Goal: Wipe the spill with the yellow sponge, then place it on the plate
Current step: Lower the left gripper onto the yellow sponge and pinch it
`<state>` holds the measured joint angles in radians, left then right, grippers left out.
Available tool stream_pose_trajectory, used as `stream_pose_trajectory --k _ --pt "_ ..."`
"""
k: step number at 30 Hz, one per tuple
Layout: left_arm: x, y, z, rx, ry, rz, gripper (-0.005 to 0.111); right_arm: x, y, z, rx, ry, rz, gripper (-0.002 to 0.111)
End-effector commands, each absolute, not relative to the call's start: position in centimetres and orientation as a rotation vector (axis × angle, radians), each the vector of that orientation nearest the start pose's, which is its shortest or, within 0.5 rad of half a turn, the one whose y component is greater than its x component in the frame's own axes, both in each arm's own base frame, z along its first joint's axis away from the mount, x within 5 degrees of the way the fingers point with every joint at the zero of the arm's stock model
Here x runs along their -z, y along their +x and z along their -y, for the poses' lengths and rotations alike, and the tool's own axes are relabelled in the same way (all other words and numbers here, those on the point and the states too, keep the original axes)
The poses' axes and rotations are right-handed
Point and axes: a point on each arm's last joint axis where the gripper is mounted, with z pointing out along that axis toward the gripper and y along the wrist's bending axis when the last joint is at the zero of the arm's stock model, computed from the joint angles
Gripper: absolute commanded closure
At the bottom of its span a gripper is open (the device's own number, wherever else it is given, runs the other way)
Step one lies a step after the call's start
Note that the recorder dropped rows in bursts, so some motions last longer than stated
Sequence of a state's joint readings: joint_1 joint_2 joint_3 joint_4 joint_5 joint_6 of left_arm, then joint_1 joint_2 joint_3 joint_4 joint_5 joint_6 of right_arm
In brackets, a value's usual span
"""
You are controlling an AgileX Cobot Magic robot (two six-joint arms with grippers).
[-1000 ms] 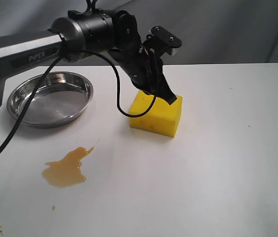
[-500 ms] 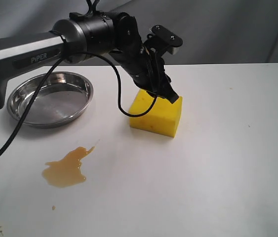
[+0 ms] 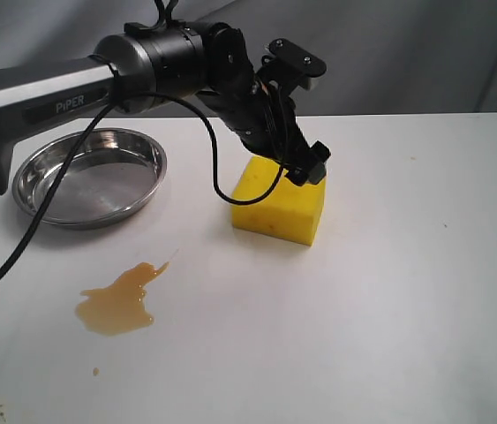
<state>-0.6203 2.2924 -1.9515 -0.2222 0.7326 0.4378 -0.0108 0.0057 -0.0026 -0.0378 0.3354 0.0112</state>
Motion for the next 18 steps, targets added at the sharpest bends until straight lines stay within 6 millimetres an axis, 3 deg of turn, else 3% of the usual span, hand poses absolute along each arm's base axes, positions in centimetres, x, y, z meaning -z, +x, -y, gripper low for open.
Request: stream_pose_trajectory --k 1,8,18 --pt "-18.8 41.5 31.2 0.31 1.139 -2.272 0.003 -18.3 5.4 0.1 0.034 -0.008 -1.817 0.108" --pt "-15.7 41.9 31.4 0.303 1.148 -2.317 0.003 -18.3 5.4 0.1 0.034 -0.008 -1.817 0.108" --pt "-15.5 42.1 31.5 0.304 1.129 -2.296 0.003 -18.3 5.4 0.1 0.034 -0.008 -1.817 0.108"
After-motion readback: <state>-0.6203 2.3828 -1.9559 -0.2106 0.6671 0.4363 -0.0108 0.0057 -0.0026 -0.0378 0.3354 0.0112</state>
